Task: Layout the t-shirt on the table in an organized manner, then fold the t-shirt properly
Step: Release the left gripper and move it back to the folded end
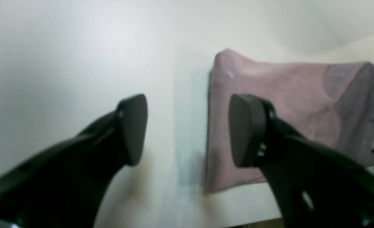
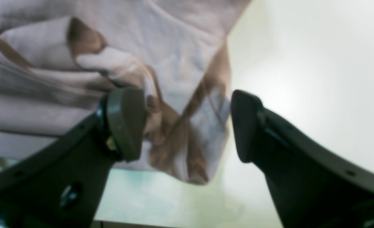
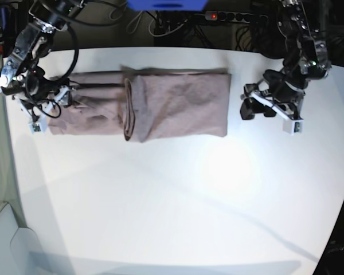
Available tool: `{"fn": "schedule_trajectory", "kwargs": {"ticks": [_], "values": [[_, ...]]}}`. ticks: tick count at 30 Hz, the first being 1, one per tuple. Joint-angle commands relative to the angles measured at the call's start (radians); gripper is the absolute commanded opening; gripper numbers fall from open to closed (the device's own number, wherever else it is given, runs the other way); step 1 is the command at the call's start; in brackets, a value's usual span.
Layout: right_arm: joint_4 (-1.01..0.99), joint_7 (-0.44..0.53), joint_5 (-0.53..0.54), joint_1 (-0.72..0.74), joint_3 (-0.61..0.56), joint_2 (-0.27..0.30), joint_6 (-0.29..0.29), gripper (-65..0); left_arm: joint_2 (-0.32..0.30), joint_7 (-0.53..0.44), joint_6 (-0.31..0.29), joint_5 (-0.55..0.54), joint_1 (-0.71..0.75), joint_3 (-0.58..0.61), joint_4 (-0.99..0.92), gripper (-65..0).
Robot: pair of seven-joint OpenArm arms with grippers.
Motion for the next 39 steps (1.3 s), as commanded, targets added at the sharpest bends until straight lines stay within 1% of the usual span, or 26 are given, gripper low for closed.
{"fn": "schedule_trajectory", "kwargs": {"ticks": [1,6,9,14,17,21,28,29,31,36,37,39], "values": [[0.015,0.014,0.006,0.017,0.0,0.011,-0.001,-21.9,-0.005,-0.012,-0.001,-0.017,-0.004,-0.005,0.019,-25.0],[0.015,0.014,0.005,0.025,0.017,0.022,-0.001,-21.9,-0.005,-0.009,-0.001,-0.017,-0.003,-0.005,0.019,-25.0],[0.009,0.037,0.005,0.036,0.02,0.023,-0.001,-21.9,-0.005,-0.009,-0.001,-0.015,-0.003,-0.005,0.019,-25.0],[-0.057,0.043,0.005,0.039,0.02,0.043,-0.001,-21.7,-0.005,-0.014,-0.001,-0.017,0.004,-0.005,0.019,-25.0],[-0.089,0.046,0.005,0.039,0.019,0.045,-0.001,-21.7,-0.005,-0.018,-0.001,-0.017,0.01,-0.005,0.019,-25.0],[-0.123,0.08,0.005,0.034,0.014,0.043,-0.001,-21.9,-0.005,-0.018,-0.001,-0.017,0.01,-0.005,0.019,-25.0],[-0.138,0.077,0.006,0.028,0.013,0.039,-0.001,-23.0,-0.005,-0.018,-0.001,-0.017,0.011,-0.005,0.019,-25.0],[-0.138,0.077,0.008,0.028,0.013,0.039,-0.001,-24.7,-0.005,-0.018,-0.001,-0.017,0.011,-0.005,0.019,-25.0],[-0.138,0.077,0.009,0.028,0.013,0.039,-0.001,-32.1,-0.005,-0.018,-0.001,-0.017,0.01,-0.005,0.019,-25.0],[-0.143,0.076,0.009,0.028,0.011,0.037,-0.001,-60.6,-0.005,-0.018,-0.001,-0.017,0.008,-0.005,0.019,-25.5],[-0.143,0.076,0.009,0.028,0.011,0.037,-0.001,-65.0,-0.005,-0.018,-0.001,-0.017,0.008,-0.005,0.019,-25.6],[-0.144,0.076,0.009,0.028,0.011,0.037,-0.001,-65.0,-0.005,-0.015,-0.001,-0.017,0.008,-0.005,0.019,-27.0]]}}
